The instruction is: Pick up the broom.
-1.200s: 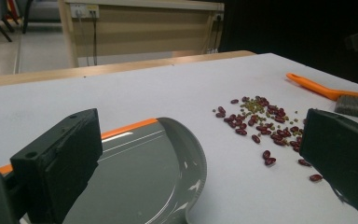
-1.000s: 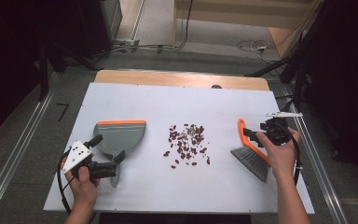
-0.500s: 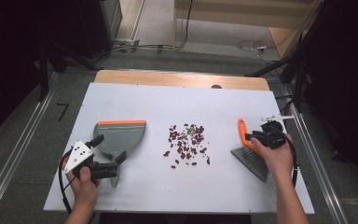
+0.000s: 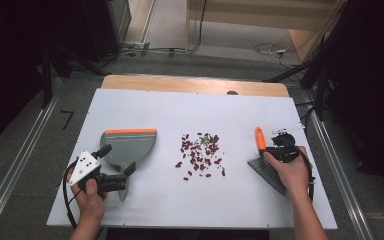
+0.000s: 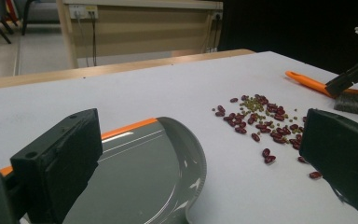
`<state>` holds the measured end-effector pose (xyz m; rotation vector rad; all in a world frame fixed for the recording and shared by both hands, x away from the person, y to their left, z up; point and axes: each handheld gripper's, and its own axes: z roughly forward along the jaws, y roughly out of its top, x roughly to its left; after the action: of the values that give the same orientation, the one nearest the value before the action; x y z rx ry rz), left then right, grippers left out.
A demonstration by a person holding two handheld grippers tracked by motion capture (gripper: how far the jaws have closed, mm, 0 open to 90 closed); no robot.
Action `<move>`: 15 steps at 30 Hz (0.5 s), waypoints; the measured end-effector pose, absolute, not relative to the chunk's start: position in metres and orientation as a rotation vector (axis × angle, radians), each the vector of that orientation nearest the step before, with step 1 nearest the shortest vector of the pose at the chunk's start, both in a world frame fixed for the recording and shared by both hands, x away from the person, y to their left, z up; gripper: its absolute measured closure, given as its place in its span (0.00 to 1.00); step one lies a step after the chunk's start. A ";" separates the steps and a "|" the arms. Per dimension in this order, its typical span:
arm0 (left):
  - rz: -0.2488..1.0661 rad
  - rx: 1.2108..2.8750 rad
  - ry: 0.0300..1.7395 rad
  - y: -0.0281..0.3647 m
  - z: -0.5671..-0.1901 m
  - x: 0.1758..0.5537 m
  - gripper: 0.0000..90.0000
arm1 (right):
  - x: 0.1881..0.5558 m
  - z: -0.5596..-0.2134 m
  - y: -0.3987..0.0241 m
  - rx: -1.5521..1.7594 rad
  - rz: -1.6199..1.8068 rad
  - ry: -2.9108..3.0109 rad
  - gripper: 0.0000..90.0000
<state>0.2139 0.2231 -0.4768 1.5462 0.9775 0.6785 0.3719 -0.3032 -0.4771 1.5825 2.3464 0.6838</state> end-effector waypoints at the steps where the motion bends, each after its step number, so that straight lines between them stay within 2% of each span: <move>1: 0.679 1.546 0.977 0.223 -0.477 0.214 0.00 | 0.372 -0.478 -0.302 1.582 0.669 2.348 0.70; 15: 0.689 1.549 0.975 0.220 -0.476 0.213 0.00 | 0.375 -0.479 -0.296 1.606 0.577 2.340 0.75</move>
<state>0.2134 0.2203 -0.4764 1.5493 0.9753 0.6889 0.3746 -0.2962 -0.4792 1.6057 2.3398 0.5766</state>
